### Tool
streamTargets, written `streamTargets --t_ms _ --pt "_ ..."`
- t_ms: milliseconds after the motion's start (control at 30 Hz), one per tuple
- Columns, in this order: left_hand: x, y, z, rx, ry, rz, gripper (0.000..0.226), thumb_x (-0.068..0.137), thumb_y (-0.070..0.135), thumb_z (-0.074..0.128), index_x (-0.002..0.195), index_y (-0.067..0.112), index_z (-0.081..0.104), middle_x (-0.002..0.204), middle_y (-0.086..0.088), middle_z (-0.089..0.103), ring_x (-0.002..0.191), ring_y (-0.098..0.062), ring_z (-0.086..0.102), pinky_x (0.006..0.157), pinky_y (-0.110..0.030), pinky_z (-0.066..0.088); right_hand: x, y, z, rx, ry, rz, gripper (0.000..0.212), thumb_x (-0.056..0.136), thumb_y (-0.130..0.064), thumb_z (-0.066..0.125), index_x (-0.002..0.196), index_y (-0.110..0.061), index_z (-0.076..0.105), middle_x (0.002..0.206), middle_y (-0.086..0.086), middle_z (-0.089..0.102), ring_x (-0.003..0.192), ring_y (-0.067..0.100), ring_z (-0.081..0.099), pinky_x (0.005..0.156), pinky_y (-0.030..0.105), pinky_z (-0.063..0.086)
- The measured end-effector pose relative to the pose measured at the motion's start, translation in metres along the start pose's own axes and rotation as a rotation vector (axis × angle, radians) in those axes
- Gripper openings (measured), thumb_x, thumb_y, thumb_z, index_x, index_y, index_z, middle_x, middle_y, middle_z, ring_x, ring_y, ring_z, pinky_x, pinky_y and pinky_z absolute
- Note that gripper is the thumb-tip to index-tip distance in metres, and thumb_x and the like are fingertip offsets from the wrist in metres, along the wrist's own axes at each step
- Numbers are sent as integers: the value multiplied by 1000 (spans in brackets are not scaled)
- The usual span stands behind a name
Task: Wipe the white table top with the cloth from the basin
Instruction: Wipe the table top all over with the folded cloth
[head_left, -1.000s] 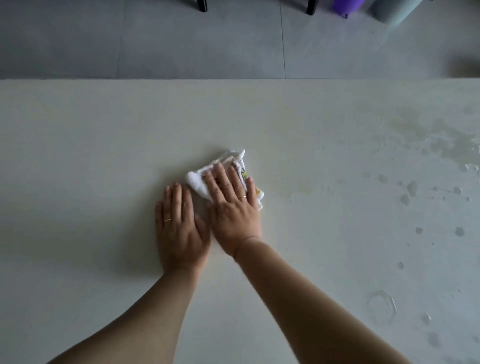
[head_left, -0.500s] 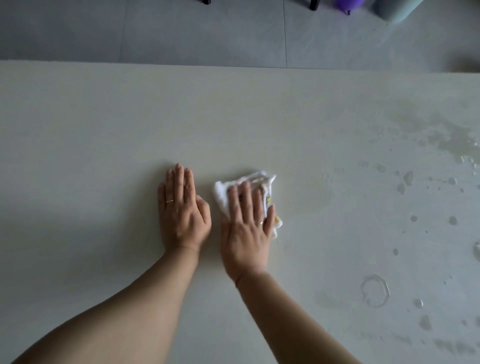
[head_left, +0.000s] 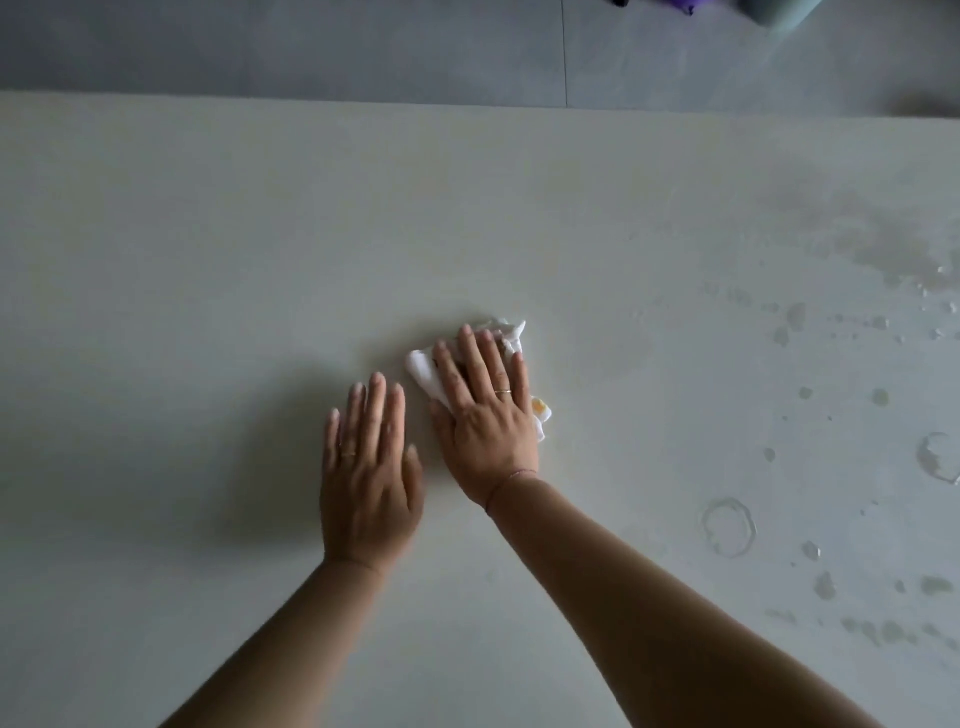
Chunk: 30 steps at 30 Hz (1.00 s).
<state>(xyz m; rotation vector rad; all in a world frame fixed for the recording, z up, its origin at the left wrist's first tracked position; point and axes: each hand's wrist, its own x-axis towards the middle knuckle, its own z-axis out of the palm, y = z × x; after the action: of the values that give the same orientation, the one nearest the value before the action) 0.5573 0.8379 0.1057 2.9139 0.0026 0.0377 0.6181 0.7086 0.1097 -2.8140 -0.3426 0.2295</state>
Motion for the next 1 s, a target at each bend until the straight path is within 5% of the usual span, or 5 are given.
streamTargets --t_ms 167,400,600,733,1000 --pt "-17 -6 8 11 -93 -30 60 92 30 26 147 7 30 155 -13 26 144 -27 21 117 -46 17 -15 47 -8 -32 66 55 58 90 -30 46 146 -20 34 154 7 27 144 22 18 118 42 5" --pt "-17 -3 8 -8 -48 -32 59 90 26 31 145 4 33 154 -15 28 143 -29 24 117 -45 16 -22 72 -13 -26 108 689 62 93 -38 32 150 -25 12 159 7 1 146 22 -4 117 45 -7" --pt "-17 -3 7 -15 25 -47 58 89 19 31 142 -2 36 150 -20 33 140 -34 31 116 -44 16 -54 -41 21 -9 -14 215 64 90 -51 20 149 -26 20 158 3 8 146 23 2 116 46 -5" --pt "-17 -3 6 -51 35 -45 59 87 17 34 142 -1 36 151 -19 32 141 -33 29 117 -43 16 -65 7 9 -34 -25 -6 56 93 -42 33 146 -24 32 155 6 23 145 22 13 117 45 8" --pt "-18 -3 5 -76 15 -26 58 88 19 32 143 0 36 152 -17 31 142 -32 26 117 -43 15 -76 54 -4 -22 76 606 64 91 -39 33 150 -28 12 160 2 5 146 19 -1 117 43 -6"
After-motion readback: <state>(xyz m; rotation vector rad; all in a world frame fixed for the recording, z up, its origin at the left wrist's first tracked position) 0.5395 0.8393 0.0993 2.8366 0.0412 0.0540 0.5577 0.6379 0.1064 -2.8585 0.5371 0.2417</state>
